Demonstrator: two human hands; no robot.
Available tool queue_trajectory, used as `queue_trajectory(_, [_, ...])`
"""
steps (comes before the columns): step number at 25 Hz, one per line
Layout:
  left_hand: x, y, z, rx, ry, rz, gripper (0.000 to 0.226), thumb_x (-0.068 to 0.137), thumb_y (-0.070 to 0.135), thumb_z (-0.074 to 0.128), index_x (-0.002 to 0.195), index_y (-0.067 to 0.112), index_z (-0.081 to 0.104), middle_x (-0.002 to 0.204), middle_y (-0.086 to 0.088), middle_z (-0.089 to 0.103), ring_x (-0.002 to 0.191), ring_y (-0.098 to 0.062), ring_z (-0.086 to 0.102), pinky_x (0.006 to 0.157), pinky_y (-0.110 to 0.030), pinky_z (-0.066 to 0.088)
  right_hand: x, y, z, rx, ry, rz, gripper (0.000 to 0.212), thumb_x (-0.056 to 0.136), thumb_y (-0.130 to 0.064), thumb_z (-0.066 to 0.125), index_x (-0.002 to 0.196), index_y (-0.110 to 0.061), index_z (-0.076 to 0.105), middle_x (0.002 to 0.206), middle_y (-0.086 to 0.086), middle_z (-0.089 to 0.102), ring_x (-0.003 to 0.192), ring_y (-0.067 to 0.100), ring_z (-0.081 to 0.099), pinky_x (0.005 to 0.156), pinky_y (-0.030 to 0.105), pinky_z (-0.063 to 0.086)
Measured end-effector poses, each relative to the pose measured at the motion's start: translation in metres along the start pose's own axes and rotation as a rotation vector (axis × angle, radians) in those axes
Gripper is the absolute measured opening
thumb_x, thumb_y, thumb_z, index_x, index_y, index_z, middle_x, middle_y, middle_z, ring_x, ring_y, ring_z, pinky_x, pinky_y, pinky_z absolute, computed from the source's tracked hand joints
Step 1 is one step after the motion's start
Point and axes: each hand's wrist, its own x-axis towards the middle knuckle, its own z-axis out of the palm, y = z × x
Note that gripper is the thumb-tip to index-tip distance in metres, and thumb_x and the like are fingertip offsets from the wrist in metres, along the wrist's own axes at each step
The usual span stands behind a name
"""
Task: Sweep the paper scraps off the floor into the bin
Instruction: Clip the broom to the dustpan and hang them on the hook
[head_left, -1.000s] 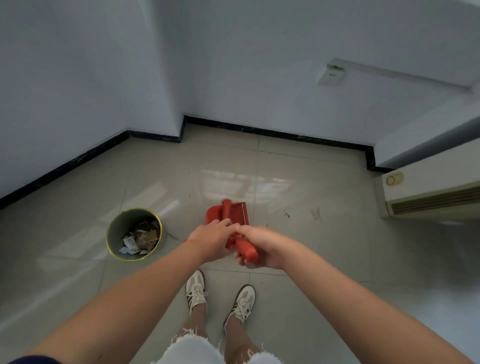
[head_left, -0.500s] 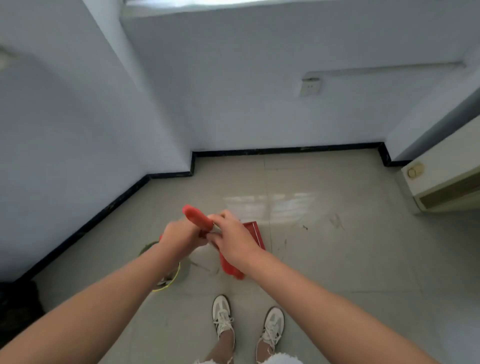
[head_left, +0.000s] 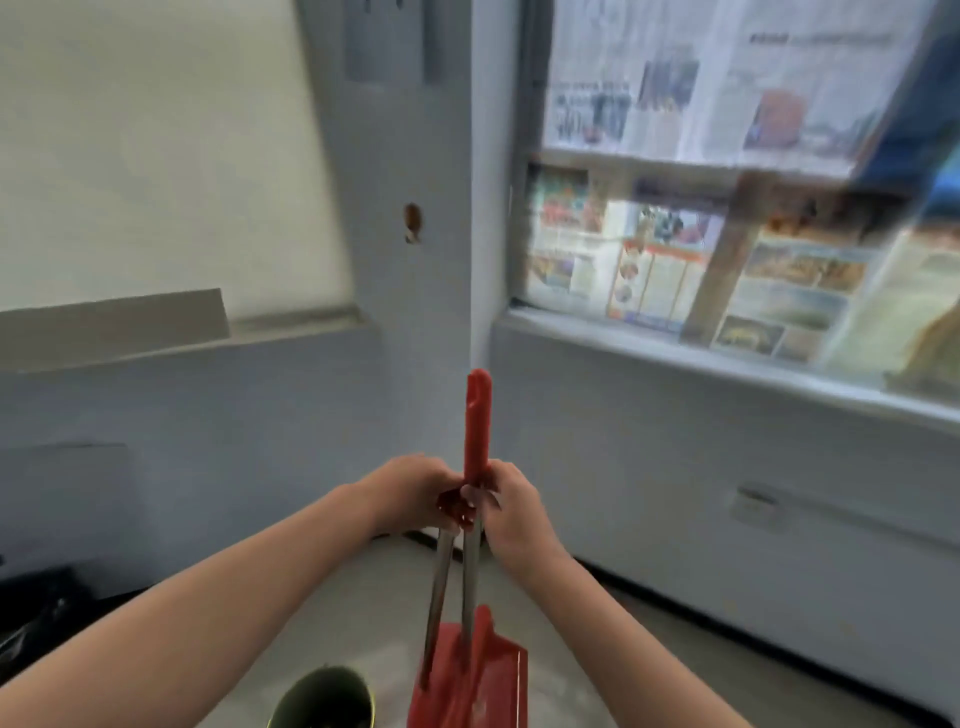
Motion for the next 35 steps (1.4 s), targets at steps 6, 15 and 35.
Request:
queue_trajectory(6, [0.022,-0.071,-0.054,-0.015,0.189,-0.007,0.016,0.081,0.04,0.068,0.093,0.033,0.061,0.089,0.019,0.064,0.091,-0.006,0.056,0.092,-0.027,0.041,0.093,-0.049,0.024,0.073,0.015,-0.052,0.013,0.097,-0.008,0.047,0.096,-0.018,0.055,0.098,0.003,0.06,0.085,0.013,0.066,0.069,0.021,0.055])
queue_trajectory(15, [0.108,-0.195,-0.081,-1.025,0.619,-0.132,0.021,0.101,0.035,0.043,0.108,0.024,0.059,0.096,-0.001,0.068,0.091,-0.01,0.065,0.083,-0.027,0.054,0.257,-0.056,0.096,0.109,0.061,0.151,0.018,0.096,-0.006,0.045,0.086,-0.012,0.059,0.078,0.004,0.06,0.063,0.013,0.058,0.051,0.018,0.048])
queue_trajectory(35, [0.327,-0.358,-0.113,-0.646,0.674,-0.627,0.031,0.098,0.04,0.046,0.107,0.015,0.063,0.094,0.001,0.07,0.081,-0.011,0.064,0.076,-0.022,0.047,0.555,-0.007,0.133,0.25,-0.076,0.239,0.018,0.098,-0.015,0.04,0.096,-0.015,0.058,0.094,0.009,0.067,0.084,0.026,0.067,0.074,0.038,0.06])
